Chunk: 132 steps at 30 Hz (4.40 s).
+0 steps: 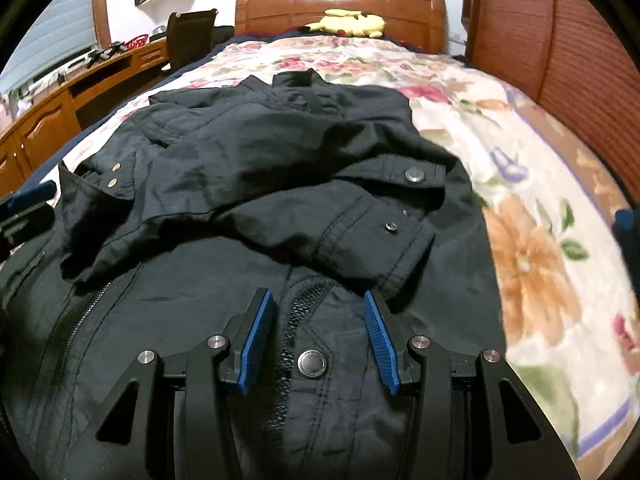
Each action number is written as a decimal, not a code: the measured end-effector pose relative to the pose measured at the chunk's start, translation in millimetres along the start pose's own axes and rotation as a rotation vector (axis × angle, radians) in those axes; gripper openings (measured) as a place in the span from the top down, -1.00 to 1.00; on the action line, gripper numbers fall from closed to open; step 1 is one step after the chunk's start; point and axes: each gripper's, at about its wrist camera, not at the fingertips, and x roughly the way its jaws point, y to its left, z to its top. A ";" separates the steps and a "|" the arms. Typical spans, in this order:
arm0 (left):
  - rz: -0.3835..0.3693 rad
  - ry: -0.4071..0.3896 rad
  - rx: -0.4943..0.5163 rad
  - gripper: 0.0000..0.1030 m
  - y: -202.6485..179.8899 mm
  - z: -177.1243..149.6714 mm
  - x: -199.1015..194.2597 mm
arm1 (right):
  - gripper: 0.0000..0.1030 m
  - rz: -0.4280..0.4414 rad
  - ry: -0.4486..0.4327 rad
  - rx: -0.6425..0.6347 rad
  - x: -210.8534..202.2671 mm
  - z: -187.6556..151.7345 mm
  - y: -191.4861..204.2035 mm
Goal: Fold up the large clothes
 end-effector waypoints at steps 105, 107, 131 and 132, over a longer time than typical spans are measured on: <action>0.149 0.020 -0.178 -0.28 84.1 -181.2 -173.0 | -0.23 0.006 0.034 0.007 -140.0 -128.1 -50.2; 0.133 0.020 -0.172 -0.10 81.2 -181.7 -174.3 | -0.11 0.011 0.031 -0.002 -141.4 -129.1 -47.8; 0.103 -0.279 -0.075 0.89 43.3 -118.5 -285.1 | 0.75 0.042 -0.277 -0.058 -245.0 -106.4 -38.9; 0.101 -0.294 -0.067 0.89 40.9 -116.0 -290.3 | 0.76 0.047 -0.303 -0.047 -255.0 -106.7 -41.3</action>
